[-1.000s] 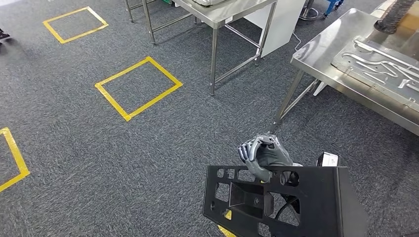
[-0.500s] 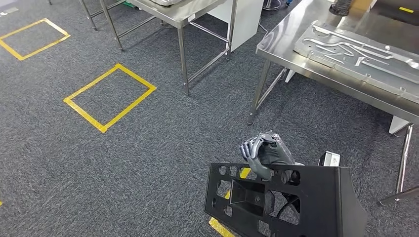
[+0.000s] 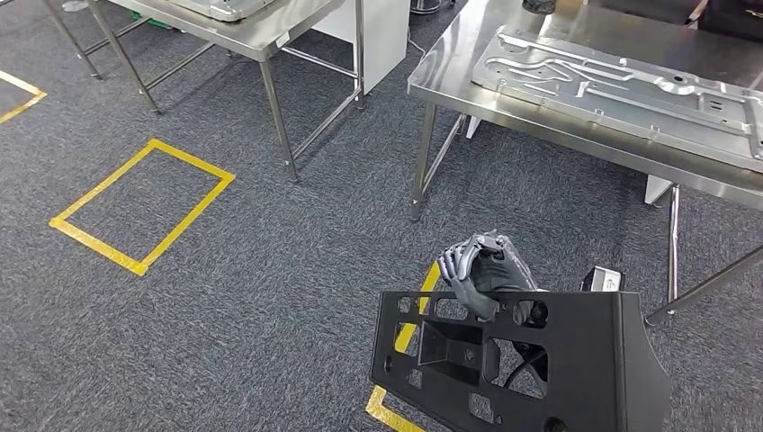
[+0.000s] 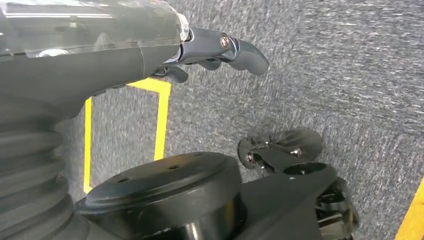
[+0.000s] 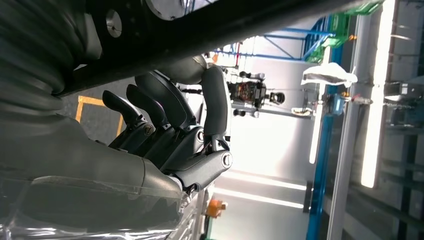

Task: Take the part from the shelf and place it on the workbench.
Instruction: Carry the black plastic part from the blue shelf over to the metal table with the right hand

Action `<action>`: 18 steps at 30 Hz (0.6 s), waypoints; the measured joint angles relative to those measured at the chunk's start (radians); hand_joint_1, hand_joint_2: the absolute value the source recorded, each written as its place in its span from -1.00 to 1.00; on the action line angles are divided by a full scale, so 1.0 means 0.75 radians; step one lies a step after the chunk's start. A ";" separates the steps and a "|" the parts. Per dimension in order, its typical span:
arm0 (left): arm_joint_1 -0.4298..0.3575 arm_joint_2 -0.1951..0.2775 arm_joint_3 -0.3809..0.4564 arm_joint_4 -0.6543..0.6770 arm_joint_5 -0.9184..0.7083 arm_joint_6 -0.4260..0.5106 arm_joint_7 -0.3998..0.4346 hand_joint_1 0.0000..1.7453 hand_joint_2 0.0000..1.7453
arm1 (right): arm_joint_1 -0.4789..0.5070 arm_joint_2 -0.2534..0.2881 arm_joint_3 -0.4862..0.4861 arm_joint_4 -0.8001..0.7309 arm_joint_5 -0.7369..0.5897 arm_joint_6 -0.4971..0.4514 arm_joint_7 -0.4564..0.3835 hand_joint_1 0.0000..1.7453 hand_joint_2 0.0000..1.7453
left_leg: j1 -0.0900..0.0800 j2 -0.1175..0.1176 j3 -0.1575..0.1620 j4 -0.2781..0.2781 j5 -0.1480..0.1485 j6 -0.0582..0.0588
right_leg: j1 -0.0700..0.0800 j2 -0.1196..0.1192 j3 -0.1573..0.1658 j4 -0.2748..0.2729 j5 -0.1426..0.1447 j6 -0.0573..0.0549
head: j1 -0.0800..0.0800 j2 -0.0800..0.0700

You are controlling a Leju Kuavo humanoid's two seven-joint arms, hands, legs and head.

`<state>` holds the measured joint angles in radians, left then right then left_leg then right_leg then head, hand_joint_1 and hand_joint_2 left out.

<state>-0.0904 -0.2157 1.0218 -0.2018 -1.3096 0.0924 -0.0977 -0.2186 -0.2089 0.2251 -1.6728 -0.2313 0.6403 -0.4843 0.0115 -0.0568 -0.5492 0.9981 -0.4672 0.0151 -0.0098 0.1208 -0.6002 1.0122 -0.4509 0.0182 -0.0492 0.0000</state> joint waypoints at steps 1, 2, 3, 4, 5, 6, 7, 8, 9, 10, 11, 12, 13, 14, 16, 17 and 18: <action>0.000 0.000 0.000 0.000 0.000 0.000 0.001 -1.00 1.00 | 0.002 0.002 0.000 0.000 0.001 -0.001 -0.003 1.00 1.00 | 0.003 0.018 0.004 -0.008 0.003 0.008 | 0.003 -0.029 -0.014 0.028 -0.018 0.005 | 0.000 0.000; 0.000 0.000 0.000 0.000 0.000 0.000 0.001 -1.00 1.00 | 0.004 0.005 0.000 -0.001 0.001 -0.002 -0.005 1.00 1.00 | 0.005 0.036 0.007 -0.014 0.006 0.015 | 0.004 -0.070 -0.043 0.086 -0.050 0.010 | 0.000 0.000; 0.001 0.001 0.000 0.000 0.000 0.000 0.001 -1.00 1.00 | 0.006 0.008 0.000 0.000 0.002 -0.003 -0.006 1.00 1.00 | 0.003 0.054 0.008 -0.016 0.005 0.019 | 0.003 -0.113 -0.085 0.169 -0.091 0.014 | 0.000 0.000; 0.003 0.002 0.000 0.000 0.000 0.000 0.000 -1.00 1.00 | 0.009 0.010 0.000 0.001 0.002 -0.003 -0.007 1.00 1.00 | 0.001 0.073 0.008 -0.015 0.003 0.021 | -0.001 -0.136 -0.133 0.261 -0.128 0.019 | 0.000 0.000; 0.006 0.003 0.000 0.000 0.001 0.000 -0.001 -1.00 1.00 | 0.013 0.011 0.001 0.002 0.002 -0.002 -0.007 1.00 1.00 | 0.000 0.092 0.008 -0.014 0.000 0.020 | -0.006 -0.148 -0.171 0.333 -0.149 0.023 | 0.000 0.000; 0.008 0.004 0.000 0.000 0.001 0.000 -0.002 -1.00 1.00 | 0.016 0.012 0.001 0.003 0.002 -0.002 -0.007 1.00 1.00 | -0.001 0.110 0.009 -0.013 -0.003 0.020 | -0.010 -0.154 -0.188 0.361 -0.146 0.027 | 0.000 0.000; 0.008 0.004 0.000 0.000 0.001 0.001 -0.004 -1.00 1.00 | 0.017 0.012 0.001 0.003 0.003 -0.002 -0.007 1.00 1.00 | -0.001 0.126 0.012 -0.012 -0.007 0.017 | -0.013 -0.160 -0.177 0.337 -0.118 0.029 | 0.000 0.000; 0.007 0.004 0.000 0.000 0.001 0.001 -0.005 -1.00 1.00 | 0.017 0.012 0.001 0.003 0.003 -0.001 -0.007 1.00 1.00 | -0.001 0.142 0.017 -0.012 -0.012 0.014 | -0.015 -0.173 -0.136 0.257 -0.071 0.029 | 0.000 0.000; 0.006 0.004 0.000 0.000 0.001 0.001 -0.006 -1.00 1.00 | 0.016 0.012 0.001 0.003 0.003 0.000 -0.007 1.00 1.00 | -0.002 0.156 0.024 -0.012 -0.017 0.009 | -0.014 -0.201 -0.083 0.156 -0.029 0.027 | 0.000 0.000; 0.004 0.004 0.000 0.000 0.002 0.002 -0.007 -1.00 1.00 | 0.014 0.012 0.001 0.003 0.003 0.001 -0.007 1.00 1.00 | -0.005 0.169 0.030 -0.011 -0.023 0.002 | -0.009 -0.226 -0.038 0.069 0.001 0.023 | 0.000 0.000; 0.004 0.004 0.000 0.000 0.002 0.003 -0.007 -1.00 1.00 | 0.012 0.012 0.001 0.002 0.003 0.002 -0.008 1.00 1.00 | -0.008 0.180 0.035 -0.010 -0.028 -0.005 | -0.004 -0.245 -0.007 0.011 0.017 0.016 | 0.000 0.000; 0.003 0.004 0.000 0.000 0.003 0.003 -0.007 -1.00 1.00 | 0.010 0.012 0.001 0.001 0.004 0.003 -0.008 1.00 1.00 | -0.011 0.191 0.038 -0.010 -0.032 -0.012 | 0.003 -0.251 0.001 -0.010 0.015 0.010 | 0.000 0.000; 0.002 0.004 0.001 0.000 0.004 0.004 -0.006 -1.00 1.00 | 0.009 0.012 0.002 0.001 0.004 0.003 -0.008 1.00 1.00 | -0.012 0.203 0.042 -0.011 -0.034 -0.019 | 0.007 -0.238 -0.001 -0.009 0.014 0.003 | 0.000 0.000; 0.001 0.004 0.001 0.000 0.005 0.005 -0.006 -1.00 1.00 | 0.008 0.012 0.002 -0.001 0.004 0.004 -0.008 1.00 1.00 | -0.012 0.213 0.046 -0.013 -0.038 -0.027 | 0.006 -0.222 -0.001 -0.011 0.015 -0.004 | 0.000 0.000; -0.003 0.004 0.000 0.000 0.007 0.005 -0.003 -1.00 1.00 | 0.006 0.011 0.002 -0.002 0.005 0.005 -0.009 1.00 1.00 | -0.007 0.178 0.042 0.018 -0.066 -0.042 | 0.000 -0.194 0.004 -0.021 0.019 -0.020 | 0.000 0.000; -0.003 0.004 0.000 0.000 0.009 0.006 -0.001 -1.00 1.00 | 0.004 0.010 0.002 -0.003 0.006 0.006 -0.009 1.00 1.00 | -0.004 0.146 0.020 0.072 -0.099 -0.047 | -0.004 -0.181 0.008 -0.026 0.021 -0.027 | 0.000 0.000; -0.003 0.004 0.000 0.000 0.011 0.006 0.002 -1.00 1.00 | 0.002 0.009 0.003 -0.004 0.007 0.007 -0.009 1.00 1.00 | -0.001 0.111 -0.018 0.154 -0.141 -0.049 | -0.004 -0.167 0.009 -0.027 0.022 -0.032 | 0.000 0.000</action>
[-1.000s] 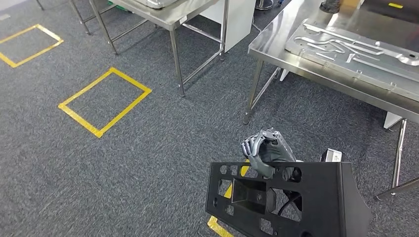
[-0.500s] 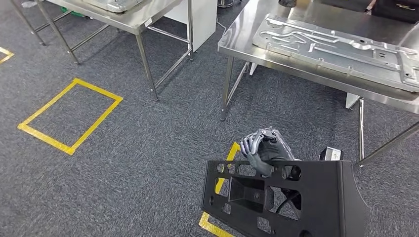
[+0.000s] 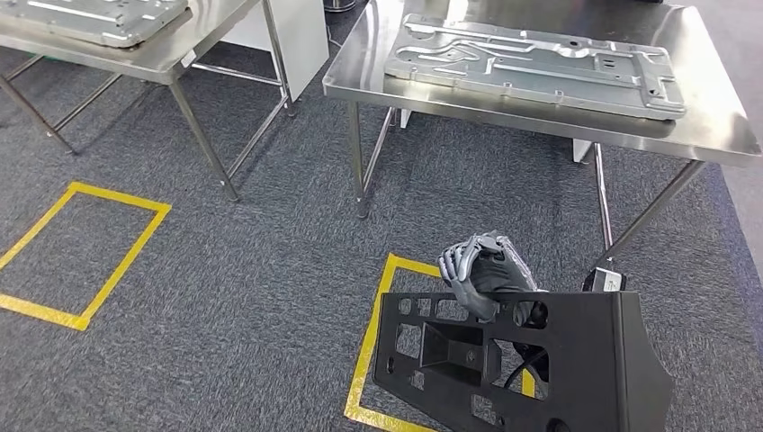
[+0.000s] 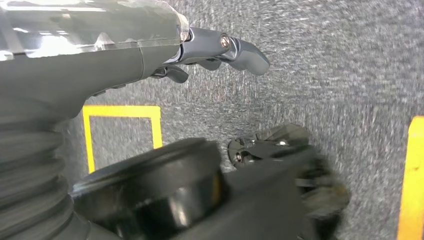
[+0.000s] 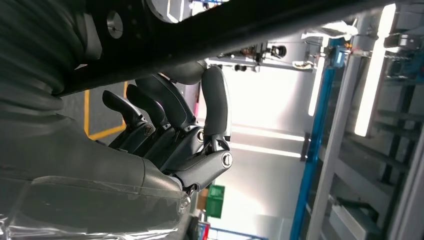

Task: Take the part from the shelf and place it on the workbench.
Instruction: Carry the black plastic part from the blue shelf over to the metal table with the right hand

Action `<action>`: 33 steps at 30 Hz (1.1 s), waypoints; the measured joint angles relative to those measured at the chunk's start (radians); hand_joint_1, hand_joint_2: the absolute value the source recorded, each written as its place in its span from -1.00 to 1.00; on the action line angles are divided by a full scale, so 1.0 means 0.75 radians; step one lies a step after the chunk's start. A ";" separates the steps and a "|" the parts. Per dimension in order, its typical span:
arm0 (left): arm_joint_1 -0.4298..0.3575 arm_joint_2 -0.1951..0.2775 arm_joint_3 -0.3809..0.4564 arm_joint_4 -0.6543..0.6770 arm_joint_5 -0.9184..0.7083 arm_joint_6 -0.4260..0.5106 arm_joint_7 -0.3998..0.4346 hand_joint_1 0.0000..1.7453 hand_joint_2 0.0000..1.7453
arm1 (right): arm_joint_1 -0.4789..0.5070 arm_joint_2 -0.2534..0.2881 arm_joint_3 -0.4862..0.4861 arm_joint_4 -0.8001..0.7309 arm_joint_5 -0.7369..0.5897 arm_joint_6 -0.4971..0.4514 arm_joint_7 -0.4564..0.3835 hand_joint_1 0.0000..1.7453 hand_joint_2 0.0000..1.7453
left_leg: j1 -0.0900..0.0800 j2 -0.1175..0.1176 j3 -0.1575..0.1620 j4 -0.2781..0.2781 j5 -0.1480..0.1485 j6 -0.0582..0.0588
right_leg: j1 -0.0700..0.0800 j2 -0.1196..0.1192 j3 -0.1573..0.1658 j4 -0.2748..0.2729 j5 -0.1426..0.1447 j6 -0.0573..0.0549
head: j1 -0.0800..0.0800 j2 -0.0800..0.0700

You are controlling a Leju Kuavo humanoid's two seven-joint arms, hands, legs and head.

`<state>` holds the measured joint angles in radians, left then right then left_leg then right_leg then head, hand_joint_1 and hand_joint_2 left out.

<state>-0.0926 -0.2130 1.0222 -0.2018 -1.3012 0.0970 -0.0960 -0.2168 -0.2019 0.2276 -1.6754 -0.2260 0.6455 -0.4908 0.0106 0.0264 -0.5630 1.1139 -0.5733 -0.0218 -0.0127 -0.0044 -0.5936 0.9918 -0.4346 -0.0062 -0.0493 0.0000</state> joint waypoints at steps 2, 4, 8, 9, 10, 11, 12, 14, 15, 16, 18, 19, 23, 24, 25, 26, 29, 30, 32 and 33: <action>-0.001 0.000 0.001 0.000 0.004 0.001 0.004 -1.00 1.00 | -0.001 0.000 0.002 0.002 0.001 0.002 0.000 1.00 1.00 | 0.001 -0.023 -0.092 0.180 -0.069 -0.002 | 0.003 0.029 -0.001 0.002 -0.001 -0.006 | 0.000 0.000; -0.004 0.000 0.001 0.000 0.005 0.003 0.008 -1.00 1.00 | 0.000 0.000 0.002 0.004 0.001 0.003 0.000 1.00 1.00 | 0.000 -0.027 -0.123 0.217 -0.045 0.001 | 0.006 0.063 0.001 0.006 -0.003 -0.007 | 0.000 0.000; 0.003 0.002 0.001 0.000 0.003 0.008 0.015 -1.00 1.00 | -0.001 -0.001 0.002 0.005 -0.006 0.003 -0.003 1.00 1.00 | 0.002 -0.105 -0.001 -0.097 0.125 0.022 | 0.008 0.134 0.000 0.017 -0.005 0.005 | 0.000 0.000; 0.003 0.002 0.001 0.000 0.001 0.009 0.015 -1.00 1.00 | 0.000 -0.001 0.002 0.005 -0.008 0.003 -0.003 1.00 1.00 | 0.002 -0.123 0.012 -0.133 0.132 0.027 | 0.006 0.149 -0.005 0.018 -0.004 0.013 | 0.000 0.000; 0.003 0.002 0.001 0.000 0.000 0.009 0.015 -1.00 1.00 | 0.002 -0.001 0.002 0.005 -0.009 0.003 -0.004 1.00 1.00 | 0.000 -0.124 0.015 -0.140 0.128 0.031 | 0.004 0.162 -0.010 0.018 -0.001 0.023 | 0.000 0.000; 0.002 0.002 0.001 0.000 -0.002 0.010 0.015 -1.00 1.00 | 0.005 -0.001 0.002 0.004 -0.009 0.003 -0.005 1.00 1.00 | 0.000 -0.112 0.017 -0.145 0.132 0.038 | 0.001 0.176 -0.014 0.015 0.003 0.033 | 0.000 0.000; 0.001 0.001 0.001 0.000 -0.004 0.011 0.014 -1.00 1.00 | 0.008 -0.001 0.002 0.003 -0.010 0.002 -0.006 1.00 1.00 | 0.001 -0.097 0.020 -0.152 0.137 0.046 | 0.000 0.173 -0.017 0.017 0.003 0.040 | 0.000 0.000; -0.001 0.000 0.001 0.000 -0.007 0.013 0.013 -1.00 1.00 | 0.009 0.000 0.002 0.002 -0.010 0.001 -0.009 1.00 1.00 | 0.007 -0.066 0.027 -0.167 0.148 0.062 | 0.002 0.112 -0.046 0.073 -0.033 0.055 | 0.000 0.000; 0.000 0.001 0.001 0.000 -0.008 0.013 0.013 -1.00 1.00 | 0.009 0.001 0.002 0.002 -0.010 0.001 -0.010 1.00 1.00 | 0.006 -0.049 0.028 -0.171 0.150 0.066 | 0.000 0.068 -0.080 0.144 -0.071 0.061 | 0.000 0.000; 0.002 0.001 0.001 0.000 -0.008 0.013 0.012 -1.00 1.00 | 0.009 0.003 0.002 0.002 -0.010 0.001 -0.011 1.00 1.00 | 0.005 -0.033 0.028 -0.171 0.149 0.069 | -0.002 0.036 -0.126 0.234 -0.115 0.069 | 0.000 0.000; 0.007 0.001 0.001 0.000 -0.009 0.013 0.012 -1.00 1.00 | 0.015 0.005 0.002 0.002 -0.010 0.001 -0.011 1.00 1.00 | 0.004 0.002 0.027 -0.170 0.146 0.069 | -0.011 0.015 -0.200 0.378 -0.161 0.081 | 0.000 0.000; 0.008 0.001 0.001 0.000 -0.010 0.013 0.011 -1.00 1.00 | 0.018 0.005 0.002 0.003 -0.010 0.001 -0.011 1.00 1.00 | 0.004 0.019 0.028 -0.169 0.143 0.067 | -0.014 0.010 -0.204 0.386 -0.149 0.085 | 0.000 0.000; 0.006 0.001 0.000 0.000 -0.013 0.013 0.008 -1.00 1.00 | 0.019 0.005 0.002 0.000 -0.011 -0.001 -0.013 1.00 1.00 | -0.003 0.076 0.044 -0.165 0.123 0.046 | -0.009 -0.075 -0.036 0.070 -0.007 0.073 | 0.001 0.000; 0.005 0.001 0.000 0.000 -0.014 0.013 0.008 -1.00 1.00 | 0.019 0.005 0.002 -0.002 -0.011 -0.002 -0.014 1.00 1.00 | -0.007 0.087 0.049 -0.164 0.118 0.038 | -0.004 -0.092 -0.014 0.027 0.003 0.064 | 0.000 0.000; 0.005 0.001 0.000 0.000 -0.015 0.013 0.007 -1.00 1.00 | 0.020 0.005 0.002 -0.003 -0.011 -0.002 -0.015 1.00 1.00 | -0.010 0.099 0.053 -0.165 0.114 0.030 | 0.001 -0.094 -0.010 0.016 0.000 0.053 | 0.000 0.000; 0.003 0.001 0.000 0.000 -0.016 0.012 0.007 -1.00 1.00 | 0.021 0.005 0.002 -0.004 -0.011 -0.002 -0.015 1.00 1.00 | -0.009 0.113 0.060 -0.167 0.111 0.022 | 0.003 -0.077 -0.013 0.015 0.001 0.045 | 0.000 0.000; 0.000 0.002 -0.001 0.000 -0.016 0.010 0.008 -1.00 1.00 | 0.025 0.002 0.001 -0.010 -0.012 -0.003 -0.016 1.00 1.00 | -0.002 0.080 0.046 -0.102 0.067 0.000 | -0.007 -0.030 -0.002 0.000 0.007 0.017 | 0.000 0.000; 0.000 0.002 -0.001 0.000 -0.016 0.010 0.009 -1.00 1.00 | 0.026 -0.001 0.001 -0.011 -0.012 -0.003 -0.016 1.00 1.00 | 0.001 0.042 0.015 -0.032 0.028 -0.004 | -0.011 -0.015 0.002 -0.004 0.009 0.010 | 0.000 0.000; 0.000 0.002 0.000 0.000 -0.015 0.009 0.009 -1.00 1.00 | 0.028 -0.003 0.001 -0.012 -0.012 -0.003 -0.016 1.00 1.00 | 0.003 -0.014 -0.072 0.147 -0.058 -0.007 | -0.005 0.018 0.002 -0.004 0.009 0.001 | 0.000 0.000; -0.002 0.002 0.000 0.000 -0.015 0.009 0.009 -1.00 1.00 | 0.031 -0.003 0.001 -0.012 -0.012 -0.003 -0.016 1.00 1.00 | 0.003 -0.022 -0.107 0.210 -0.075 -0.007 | -0.002 0.036 0.001 -0.002 0.008 -0.001 | 0.000 0.000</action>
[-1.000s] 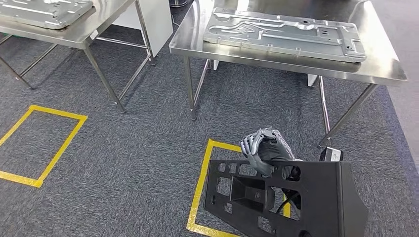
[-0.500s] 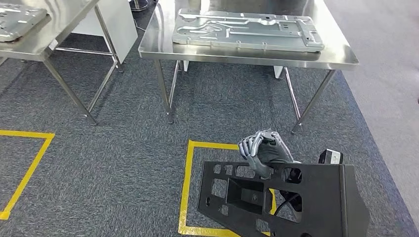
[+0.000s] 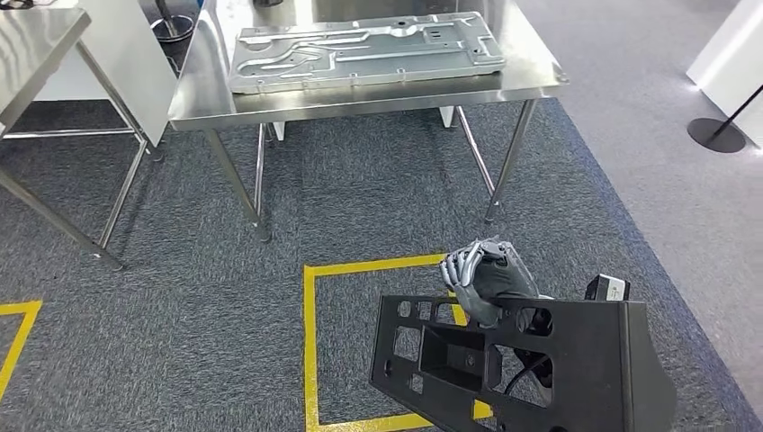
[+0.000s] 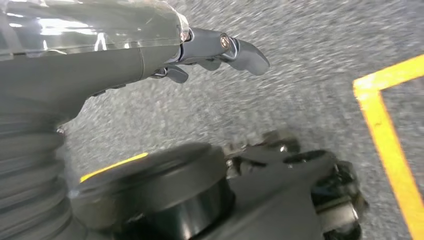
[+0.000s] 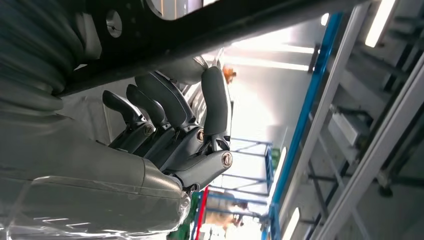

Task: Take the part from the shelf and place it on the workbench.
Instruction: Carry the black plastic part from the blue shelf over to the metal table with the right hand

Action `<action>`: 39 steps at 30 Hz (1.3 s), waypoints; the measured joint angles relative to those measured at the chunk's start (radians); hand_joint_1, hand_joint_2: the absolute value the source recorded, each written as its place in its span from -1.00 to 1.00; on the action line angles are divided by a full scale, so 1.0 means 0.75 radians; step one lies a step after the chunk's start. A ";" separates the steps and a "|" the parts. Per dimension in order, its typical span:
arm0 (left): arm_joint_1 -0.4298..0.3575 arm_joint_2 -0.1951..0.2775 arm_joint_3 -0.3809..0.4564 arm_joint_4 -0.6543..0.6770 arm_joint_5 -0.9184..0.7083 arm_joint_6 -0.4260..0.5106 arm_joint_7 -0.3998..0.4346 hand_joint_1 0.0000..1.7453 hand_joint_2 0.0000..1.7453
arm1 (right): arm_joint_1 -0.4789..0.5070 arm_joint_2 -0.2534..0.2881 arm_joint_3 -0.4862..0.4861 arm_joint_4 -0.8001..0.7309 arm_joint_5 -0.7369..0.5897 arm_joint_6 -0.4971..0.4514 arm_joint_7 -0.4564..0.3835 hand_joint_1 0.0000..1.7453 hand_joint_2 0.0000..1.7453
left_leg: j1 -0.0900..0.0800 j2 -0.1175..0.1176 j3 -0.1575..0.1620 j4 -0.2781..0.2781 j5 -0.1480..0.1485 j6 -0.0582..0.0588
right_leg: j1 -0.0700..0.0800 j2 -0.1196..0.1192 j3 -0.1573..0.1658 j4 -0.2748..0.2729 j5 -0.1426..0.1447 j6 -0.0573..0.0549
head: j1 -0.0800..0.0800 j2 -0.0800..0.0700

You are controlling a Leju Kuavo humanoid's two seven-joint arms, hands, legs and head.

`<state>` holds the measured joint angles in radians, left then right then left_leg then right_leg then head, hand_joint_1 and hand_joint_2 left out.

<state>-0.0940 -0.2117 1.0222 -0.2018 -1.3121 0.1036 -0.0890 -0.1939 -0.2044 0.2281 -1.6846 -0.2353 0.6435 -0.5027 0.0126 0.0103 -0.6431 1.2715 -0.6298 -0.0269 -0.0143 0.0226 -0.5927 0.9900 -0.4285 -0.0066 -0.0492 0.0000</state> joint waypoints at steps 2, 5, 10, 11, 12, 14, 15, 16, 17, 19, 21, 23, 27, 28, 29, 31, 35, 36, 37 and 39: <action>-0.003 0.000 0.000 0.000 0.000 0.000 0.003 -1.00 1.00 | 0.003 0.000 0.000 0.000 0.000 0.000 0.000 1.00 1.00 | 0.000 -0.007 -0.008 -0.011 0.047 0.005 | 0.004 0.039 0.000 0.006 -0.002 -0.001 | 0.000 0.000; 0.004 0.003 0.000 0.000 -0.001 0.001 0.008 -1.00 1.00 | 0.002 -0.001 0.000 0.000 0.000 -0.001 0.001 1.00 1.00 | 0.002 -0.092 0.087 -0.263 0.191 0.026 | 0.006 0.094 -0.004 0.016 -0.006 0.007 | 0.000 0.000; 0.008 0.002 0.000 0.000 0.001 0.002 0.007 -1.00 1.00 | 0.003 -0.001 0.001 -0.001 -0.001 -0.002 0.003 1.00 1.00 | 0.002 -0.105 0.125 -0.367 0.215 0.050 | -0.007 0.147 -0.032 0.022 0.002 0.051 | 0.000 0.000; 0.007 0.001 0.000 0.000 0.001 0.002 0.006 -1.00 1.00 | 0.001 0.001 0.001 -0.001 -0.001 -0.002 0.004 1.00 1.00 | 0.005 -0.086 0.130 -0.375 0.219 0.056 | -0.004 0.118 -0.044 0.047 -0.014 0.058 | 0.000 0.000; 0.005 0.000 0.000 0.000 0.001 0.002 0.005 -1.00 1.00 | -0.002 0.002 0.001 -0.001 -0.002 -0.003 0.004 1.00 1.00 | 0.009 -0.066 0.134 -0.383 0.223 0.062 | -0.001 0.076 -0.070 0.101 -0.044 0.063 | 0.000 0.000; 0.007 0.000 0.000 0.000 0.000 0.002 0.004 -1.00 1.00 | -0.005 0.007 0.001 -0.001 -0.003 -0.004 0.004 1.00 1.00 | 0.007 -0.032 0.136 -0.385 0.222 0.067 | -0.003 -0.002 -0.154 0.271 -0.125 0.072 | 0.000 0.000; 0.009 0.001 0.000 0.000 0.001 0.002 0.004 -1.00 1.00 | -0.004 0.009 0.001 0.000 -0.003 -0.004 0.003 1.00 1.00 | 0.006 -0.018 0.136 -0.384 0.220 0.067 | -0.008 -0.015 -0.192 0.345 -0.150 0.077 | 0.000 0.000; 0.010 0.001 0.000 0.000 0.001 0.002 0.004 -1.00 1.00 | -0.002 0.010 0.001 0.000 -0.003 -0.005 0.003 1.00 1.00 | 0.006 -0.006 0.136 -0.383 0.218 0.065 | -0.013 -0.022 -0.208 0.378 -0.152 0.082 | 0.000 0.000; 0.010 0.001 0.000 0.000 0.001 0.002 0.004 -1.00 1.00 | -0.001 0.010 0.001 0.001 -0.003 -0.007 0.003 1.00 1.00 | 0.007 0.005 0.136 -0.380 0.215 0.062 | -0.018 -0.026 -0.196 0.358 -0.131 0.086 | 0.000 0.000; 0.008 0.000 0.000 0.000 0.001 0.002 0.003 -1.00 1.00 | -0.001 0.010 0.001 0.000 -0.002 -0.015 0.003 1.00 1.00 | 0.010 0.017 0.138 -0.373 0.207 0.051 | -0.026 -0.038 -0.103 0.192 -0.052 0.090 | 0.000 0.000; 0.004 0.000 0.000 0.000 0.001 0.002 0.003 -1.00 1.00 | -0.002 0.012 0.001 -0.003 0.000 -0.023 0.004 1.00 1.00 | 0.007 0.021 0.138 -0.364 0.198 0.036 | -0.022 -0.046 -0.025 0.051 -0.011 0.079 | 0.000 0.000; 0.003 0.000 0.000 0.000 0.000 0.001 0.002 -1.00 1.00 | -0.002 0.014 0.001 -0.008 0.002 -0.028 0.005 1.00 1.00 | 0.002 0.022 0.139 -0.363 0.193 0.019 | -0.013 -0.044 -0.014 0.028 -0.015 0.059 | 0.000 0.000; 0.003 0.001 0.000 0.000 -0.004 -0.004 -0.002 -1.00 1.00 | 0.000 0.013 0.001 -0.026 0.004 -0.040 0.010 1.00 1.00 | 0.010 0.010 0.113 -0.287 0.137 -0.007 | -0.017 -0.036 -0.008 0.020 -0.014 0.019 | 0.000 0.000; 0.003 0.001 0.000 0.000 -0.005 -0.005 -0.004 -1.00 1.00 | 0.002 0.013 0.001 -0.031 0.004 -0.044 0.013 1.00 1.00 | 0.010 0.004 0.074 -0.204 0.092 -0.008 | -0.015 -0.036 -0.006 0.019 -0.016 0.012 | 0.000 0.000; 0.001 0.001 0.000 0.000 -0.006 -0.007 -0.007 -1.00 1.00 | 0.006 0.013 0.001 -0.033 0.004 -0.046 0.016 1.00 1.00 | 0.009 0.001 0.027 -0.106 0.047 -0.009 | -0.011 -0.035 -0.006 0.019 -0.017 0.007 | 0.000 0.000; -0.004 0.001 0.000 0.000 -0.007 -0.009 -0.012 -1.00 1.00 | 0.014 0.013 0.001 -0.035 0.005 -0.049 0.021 1.00 1.00 | 0.008 -0.002 -0.044 0.036 0.007 -0.007 | -0.002 -0.032 -0.001 0.020 -0.021 0.002 | 0.000 0.000; -0.001 0.002 0.000 0.000 -0.010 -0.010 -0.017 -1.00 1.00 | 0.017 0.013 0.000 -0.039 0.007 -0.050 0.024 1.00 1.00 | 0.000 -0.010 0.061 -0.213 0.173 0.026 | 0.013 -0.014 0.017 0.021 -0.030 0.002 | 0.000 0.000; 0.000 0.003 0.000 0.000 -0.010 -0.009 -0.017 -1.00 1.00 | 0.016 0.013 0.000 -0.040 0.007 -0.050 0.024 1.00 1.00 | -0.004 -0.014 0.091 -0.285 0.198 0.035 | 0.014 -0.011 0.018 0.023 -0.031 0.007 | 0.000 0.000; 0.002 0.004 0.000 0.000 -0.010 -0.009 -0.018 -1.00 1.00 | 0.015 0.013 0.000 -0.040 0.007 -0.050 0.025 1.00 1.00 | -0.009 -0.018 0.107 -0.329 0.208 0.043 | 0.014 -0.009 0.016 0.024 -0.031 0.013 | 0.000 0.000; 0.003 0.005 0.000 0.000 -0.010 -0.009 -0.018 -1.00 1.00 | 0.011 0.013 -0.001 -0.040 0.008 -0.050 0.026 1.00 1.00 | -0.012 -0.022 0.110 -0.349 0.206 0.053 | 0.011 -0.012 0.012 0.022 -0.029 0.030 | 0.000 0.000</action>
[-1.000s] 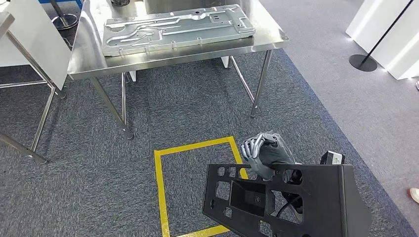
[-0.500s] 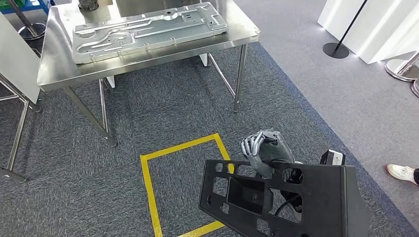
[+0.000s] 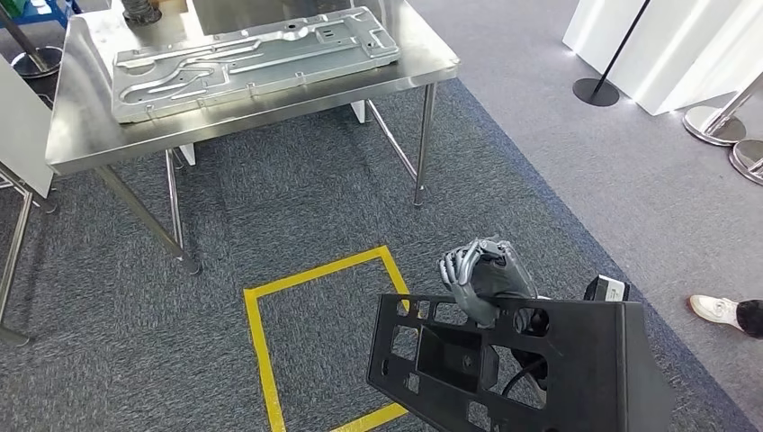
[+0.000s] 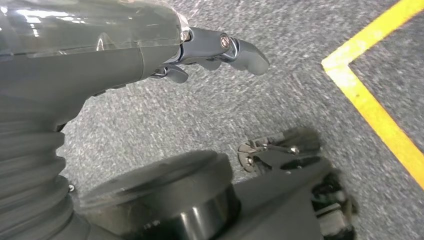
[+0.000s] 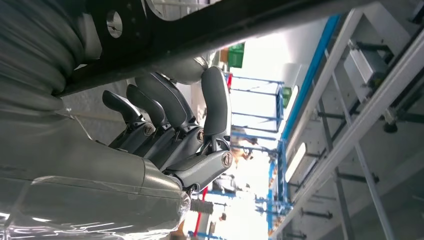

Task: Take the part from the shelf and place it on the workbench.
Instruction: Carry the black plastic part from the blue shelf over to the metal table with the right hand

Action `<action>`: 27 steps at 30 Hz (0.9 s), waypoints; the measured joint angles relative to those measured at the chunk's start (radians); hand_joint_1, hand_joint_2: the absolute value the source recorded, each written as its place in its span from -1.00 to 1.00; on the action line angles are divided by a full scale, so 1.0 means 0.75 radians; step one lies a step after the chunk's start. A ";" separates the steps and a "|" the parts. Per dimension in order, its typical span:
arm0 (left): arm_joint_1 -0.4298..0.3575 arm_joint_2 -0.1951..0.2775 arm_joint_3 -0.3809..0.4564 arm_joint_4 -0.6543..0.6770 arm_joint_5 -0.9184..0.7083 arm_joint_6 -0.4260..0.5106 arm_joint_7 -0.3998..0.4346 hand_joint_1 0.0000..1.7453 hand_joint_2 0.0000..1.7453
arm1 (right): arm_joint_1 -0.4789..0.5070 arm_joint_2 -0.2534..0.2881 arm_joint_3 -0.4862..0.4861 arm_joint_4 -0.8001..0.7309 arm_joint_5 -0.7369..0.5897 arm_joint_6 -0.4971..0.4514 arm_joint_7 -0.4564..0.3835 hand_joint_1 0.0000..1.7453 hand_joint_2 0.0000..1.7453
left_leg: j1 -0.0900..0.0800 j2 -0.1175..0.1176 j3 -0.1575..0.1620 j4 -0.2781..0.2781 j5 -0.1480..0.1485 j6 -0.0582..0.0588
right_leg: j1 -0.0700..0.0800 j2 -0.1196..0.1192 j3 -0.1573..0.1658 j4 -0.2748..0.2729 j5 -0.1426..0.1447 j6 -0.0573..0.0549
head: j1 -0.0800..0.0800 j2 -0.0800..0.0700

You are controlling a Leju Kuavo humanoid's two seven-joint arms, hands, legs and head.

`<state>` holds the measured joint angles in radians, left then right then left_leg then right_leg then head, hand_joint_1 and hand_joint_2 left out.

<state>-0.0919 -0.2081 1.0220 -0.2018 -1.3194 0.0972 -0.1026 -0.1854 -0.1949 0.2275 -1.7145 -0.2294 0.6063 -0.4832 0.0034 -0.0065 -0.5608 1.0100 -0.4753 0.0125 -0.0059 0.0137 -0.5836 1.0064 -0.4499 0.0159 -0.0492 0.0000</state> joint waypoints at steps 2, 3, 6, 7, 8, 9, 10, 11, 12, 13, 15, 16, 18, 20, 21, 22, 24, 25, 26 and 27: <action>0.001 -0.001 0.000 0.000 0.000 0.000 -0.001 -1.00 1.00 | -0.008 0.000 -0.003 0.001 0.001 0.000 0.000 1.00 1.00 | 0.005 -0.006 0.007 -0.016 0.013 0.014 | -0.004 -0.006 -0.004 0.015 -0.015 0.014 | 0.000 0.000; 0.001 -0.001 0.000 0.000 -0.001 0.000 -0.001 -1.00 1.00 | -0.013 0.001 -0.005 0.003 0.001 0.000 0.000 1.00 1.00 | 0.009 -0.009 0.011 -0.024 0.019 0.020 | -0.005 -0.008 -0.020 0.054 -0.042 0.020 | 0.000 0.000; 0.001 -0.001 0.000 0.000 -0.002 -0.001 -0.001 -1.00 1.00 | -0.019 0.004 -0.008 0.012 0.007 -0.003 -0.002 1.00 1.00 | 0.010 -0.023 0.009 -0.028 0.025 0.027 | -0.014 -0.011 -0.136 0.301 -0.163 0.035 | 0.000 0.000; 0.003 -0.001 0.000 0.000 -0.002 -0.001 -0.001 -1.00 1.00 | -0.016 0.004 -0.008 0.016 0.011 -0.005 -0.004 1.00 1.00 | 0.010 -0.030 0.009 -0.028 0.025 0.027 | -0.018 -0.011 -0.166 0.361 -0.177 0.040 | 0.000 0.000; 0.004 -0.001 0.000 0.000 -0.002 -0.001 -0.001 -1.00 1.00 | -0.013 0.004 -0.008 0.019 0.015 -0.008 -0.006 1.00 1.00 | 0.010 -0.040 0.009 -0.027 0.025 0.026 | -0.021 -0.011 -0.172 0.372 -0.166 0.043 | 0.000 0.000; 0.005 0.000 0.000 0.000 -0.002 -0.001 -0.002 -1.00 1.00 | -0.010 0.004 -0.008 0.020 0.019 -0.011 -0.008 1.00 1.00 | 0.011 -0.052 0.010 -0.025 0.024 0.024 | -0.026 -0.009 -0.151 0.329 -0.129 0.046 | 0.000 0.000; 0.005 -0.001 0.000 0.000 -0.002 -0.001 -0.002 -1.00 1.00 | -0.009 0.004 -0.008 0.021 0.021 -0.014 -0.010 1.00 1.00 | 0.011 -0.064 0.011 -0.022 0.023 0.020 | -0.030 0.000 -0.109 0.243 -0.079 0.046 | 0.000 0.000; 0.004 -0.001 0.000 0.000 -0.001 -0.001 -0.003 -1.00 1.00 | -0.008 0.004 -0.008 0.021 0.022 -0.016 -0.012 1.00 1.00 | 0.011 -0.077 0.010 -0.018 0.020 0.015 | -0.035 0.022 -0.061 0.147 -0.041 0.045 | 0.000 0.000; 0.002 0.000 0.000 0.000 -0.001 -0.001 -0.003 -1.00 1.00 | -0.007 0.005 -0.008 0.021 0.022 -0.017 -0.015 1.00 1.00 | 0.010 -0.089 0.007 -0.013 0.018 0.008 | -0.037 0.043 -0.025 0.069 -0.015 0.043 | 0.000 0.000; 0.000 0.000 0.000 0.000 -0.001 -0.001 -0.004 -1.00 1.00 | -0.005 0.005 -0.009 0.021 0.023 -0.017 -0.018 1.00 1.00 | 0.009 -0.100 0.002 -0.009 0.017 0.000 | -0.038 0.058 -0.004 0.022 -0.005 0.039 | 0.000 0.000; 0.001 0.000 0.000 0.000 0.000 -0.001 -0.006 -1.00 1.00 | -0.004 0.006 -0.009 0.022 0.024 -0.017 -0.021 1.00 1.00 | 0.012 -0.122 -0.009 -0.009 0.019 -0.019 | -0.032 0.053 0.000 0.006 -0.009 0.025 | 0.000 0.000; 0.002 0.000 0.000 0.000 0.000 -0.001 -0.006 -1.00 1.00 | -0.006 0.005 -0.009 0.023 0.024 -0.017 -0.022 1.00 1.00 | 0.014 -0.127 -0.010 -0.010 0.018 -0.027 | -0.033 0.040 0.003 0.002 -0.008 0.016 | 0.000 0.000; 0.003 0.001 0.000 0.000 0.001 -0.001 -0.007 -1.00 1.00 | -0.009 0.002 -0.009 0.022 0.024 -0.017 -0.023 1.00 1.00 | 0.013 -0.090 -0.026 0.029 -0.011 -0.039 | -0.035 0.017 0.013 -0.010 -0.005 -0.005 | 0.000 0.000; -0.002 0.001 0.000 0.000 0.000 0.000 -0.009 -1.00 1.00 | -0.009 -0.001 -0.009 0.023 0.022 -0.017 -0.024 1.00 1.00 | 0.011 -0.026 -0.092 0.178 -0.094 -0.045 | -0.031 -0.007 0.018 -0.017 -0.006 -0.017 | 0.000 0.000; -0.005 0.002 0.000 0.000 0.000 0.000 -0.009 -1.00 1.00 | -0.008 -0.002 -0.009 0.024 0.021 -0.017 -0.024 1.00 1.00 | 0.012 -0.011 -0.138 0.276 -0.139 -0.047 | -0.027 -0.017 0.018 -0.017 -0.007 -0.020 | 0.000 0.000; -0.006 0.003 0.000 0.000 0.000 0.000 -0.010 -1.00 1.00 | -0.007 -0.002 -0.009 0.025 0.019 -0.017 -0.025 1.00 1.00 | 0.012 -0.005 -0.174 0.353 -0.166 -0.048 | -0.024 -0.026 0.018 -0.016 -0.008 -0.021 | 0.000 0.000; -0.006 0.004 0.000 0.000 0.000 0.000 -0.012 -1.00 1.00 | -0.007 -0.002 -0.009 0.027 0.016 -0.017 -0.025 1.00 1.00 | 0.011 -0.003 -0.176 0.364 -0.141 -0.045 | -0.021 -0.037 0.021 -0.015 -0.010 -0.022 | 0.000 0.000; -0.004 0.005 0.000 0.000 0.000 0.000 -0.013 -1.00 1.00 | -0.007 -0.002 -0.009 0.028 0.015 -0.016 -0.025 1.00 1.00 | 0.011 -0.002 -0.136 0.285 -0.093 -0.041 | -0.020 -0.039 0.024 -0.015 -0.011 -0.020 | 0.000 0.000; -0.002 0.006 0.000 0.000 0.000 -0.001 -0.014 -1.00 1.00 | -0.007 -0.002 -0.009 0.028 0.014 -0.016 -0.025 1.00 1.00 | 0.011 0.001 -0.086 0.183 -0.045 -0.035 | -0.020 -0.040 0.027 -0.014 -0.013 -0.017 | 0.000 0.000; 0.001 0.006 0.000 0.000 0.001 -0.001 -0.014 -1.00 1.00 | -0.007 -0.002 -0.009 0.028 0.014 -0.015 -0.025 1.00 1.00 | 0.008 0.003 -0.041 0.090 -0.011 -0.030 | -0.017 -0.040 0.028 -0.012 -0.015 -0.013 | 0.000 0.000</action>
<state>-0.0911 -0.2033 1.0222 -0.2018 -1.3186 0.0961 -0.1133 -0.1903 -0.1961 0.2208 -1.6938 -0.2192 0.5954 -0.5019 0.0097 -0.0046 -0.5918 1.0774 -0.4837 -0.0097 -0.0186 -0.0163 -0.5626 0.9978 -0.4614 0.0064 -0.0492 0.0000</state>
